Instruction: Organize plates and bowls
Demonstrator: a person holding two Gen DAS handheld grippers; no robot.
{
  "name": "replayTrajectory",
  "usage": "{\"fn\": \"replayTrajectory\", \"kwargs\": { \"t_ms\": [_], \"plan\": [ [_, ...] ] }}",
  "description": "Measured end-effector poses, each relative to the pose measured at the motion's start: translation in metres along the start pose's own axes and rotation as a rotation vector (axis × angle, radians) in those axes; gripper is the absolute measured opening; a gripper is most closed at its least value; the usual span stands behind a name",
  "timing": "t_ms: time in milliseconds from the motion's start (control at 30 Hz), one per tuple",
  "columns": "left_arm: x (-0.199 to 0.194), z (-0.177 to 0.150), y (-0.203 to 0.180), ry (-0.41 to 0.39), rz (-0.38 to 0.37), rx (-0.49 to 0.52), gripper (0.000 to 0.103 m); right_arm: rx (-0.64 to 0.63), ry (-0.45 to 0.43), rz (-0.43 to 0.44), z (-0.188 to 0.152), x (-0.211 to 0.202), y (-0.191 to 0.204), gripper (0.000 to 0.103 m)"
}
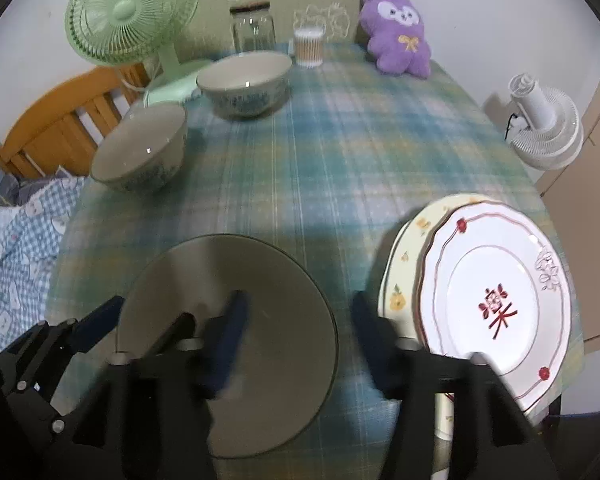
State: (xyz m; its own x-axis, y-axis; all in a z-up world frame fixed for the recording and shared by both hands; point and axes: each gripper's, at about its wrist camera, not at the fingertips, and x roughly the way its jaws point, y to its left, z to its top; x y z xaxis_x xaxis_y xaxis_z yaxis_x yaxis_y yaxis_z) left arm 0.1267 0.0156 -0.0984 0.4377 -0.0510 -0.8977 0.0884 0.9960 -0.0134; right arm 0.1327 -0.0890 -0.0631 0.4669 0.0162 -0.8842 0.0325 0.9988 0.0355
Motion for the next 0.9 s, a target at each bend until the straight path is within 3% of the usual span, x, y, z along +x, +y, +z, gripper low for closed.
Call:
{"fn": "replayTrajectory", "kwargs": {
  "t_ms": [367,567,900],
  "plan": [
    [-0.037,0.029,0.010,-0.092,0.001,-0.001,0.076,0.007,-0.059,0.008,0.030,-0.038,0.007,0.067],
    [-0.043,0.048,0.022,-0.138,0.051,-0.049,0.077,-0.033,-0.098,0.060,0.054,-0.043,0.016,0.066],
    [-0.030,0.094,0.057,-0.166,0.180,-0.116,0.075,-0.107,-0.115,0.158,0.114,-0.011,0.051,0.066]
  ]
}}
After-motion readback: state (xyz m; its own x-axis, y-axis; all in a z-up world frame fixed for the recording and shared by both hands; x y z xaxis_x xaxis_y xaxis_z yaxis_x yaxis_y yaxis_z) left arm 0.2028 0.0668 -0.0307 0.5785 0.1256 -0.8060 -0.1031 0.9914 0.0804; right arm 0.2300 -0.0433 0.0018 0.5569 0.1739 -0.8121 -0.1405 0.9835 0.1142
